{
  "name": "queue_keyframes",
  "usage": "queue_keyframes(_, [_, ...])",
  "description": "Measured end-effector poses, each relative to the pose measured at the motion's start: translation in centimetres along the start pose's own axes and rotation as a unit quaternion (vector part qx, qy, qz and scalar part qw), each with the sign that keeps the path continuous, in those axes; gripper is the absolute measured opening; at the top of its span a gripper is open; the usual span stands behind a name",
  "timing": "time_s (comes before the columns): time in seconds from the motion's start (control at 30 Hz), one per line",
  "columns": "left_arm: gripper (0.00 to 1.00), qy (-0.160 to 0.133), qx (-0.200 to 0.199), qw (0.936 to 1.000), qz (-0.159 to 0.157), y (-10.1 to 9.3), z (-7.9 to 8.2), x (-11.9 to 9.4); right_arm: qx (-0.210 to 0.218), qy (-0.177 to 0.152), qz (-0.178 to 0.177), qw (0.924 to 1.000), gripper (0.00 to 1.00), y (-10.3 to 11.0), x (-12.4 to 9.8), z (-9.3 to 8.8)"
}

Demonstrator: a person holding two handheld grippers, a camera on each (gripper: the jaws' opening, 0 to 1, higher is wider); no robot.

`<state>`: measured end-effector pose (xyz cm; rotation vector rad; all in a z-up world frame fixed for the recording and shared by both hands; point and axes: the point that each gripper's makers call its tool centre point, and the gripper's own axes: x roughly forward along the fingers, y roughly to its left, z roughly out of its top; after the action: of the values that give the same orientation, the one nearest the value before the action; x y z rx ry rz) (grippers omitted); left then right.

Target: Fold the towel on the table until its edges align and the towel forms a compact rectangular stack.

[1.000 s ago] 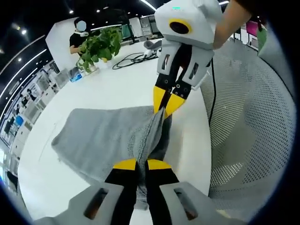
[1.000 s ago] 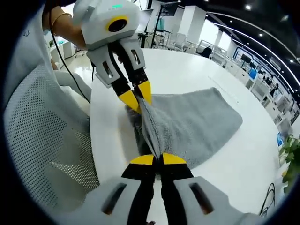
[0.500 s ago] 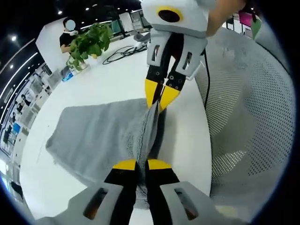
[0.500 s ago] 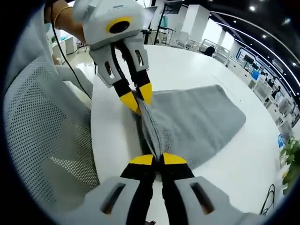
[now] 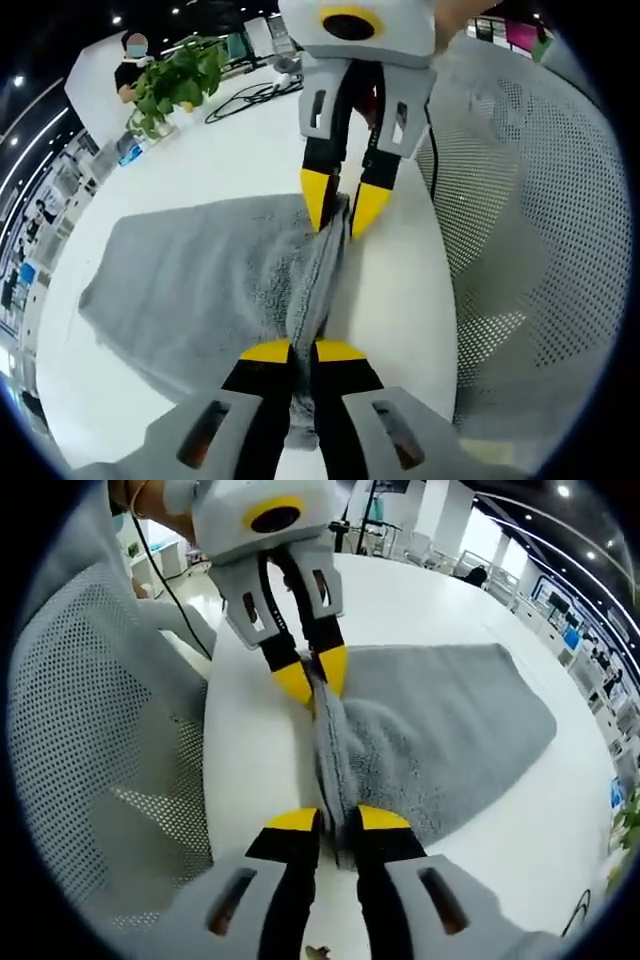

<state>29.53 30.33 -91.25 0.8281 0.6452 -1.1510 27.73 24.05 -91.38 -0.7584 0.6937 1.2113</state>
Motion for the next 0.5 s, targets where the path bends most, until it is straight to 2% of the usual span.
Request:
queue_keyframes(0.1, [0.06,-0.003,-0.006,1.0,-0.002,0.0,-0.02,0.01,-0.026,0.004,0.003,0.9996,0.14,0.2,0.26,-0.07])
queue_keyframes(0.17, [0.06,-0.003,-0.007,1.0,-0.003,-0.02,-0.02,-0.02,-0.054,0.0,-0.008,0.9985,0.11,-0.12,0.43,-0.1])
queue_keyframes(0.33, [0.07,-0.002,-0.003,1.0,-0.005,-0.08,0.0,-0.02,-0.048,-0.01,-0.021,0.9986,0.07,-0.43,0.37,-0.04])
queue_keyframes(0.43, [0.09,0.0,0.009,0.9999,-0.009,-0.29,0.02,-0.04,-0.034,0.001,-0.029,0.999,0.05,-0.59,0.53,0.09])
queue_keyframes(0.5, [0.13,-0.001,0.018,0.9996,-0.023,-0.79,-0.05,-0.08,-0.02,0.005,-0.028,0.9994,0.04,-0.7,0.49,0.03])
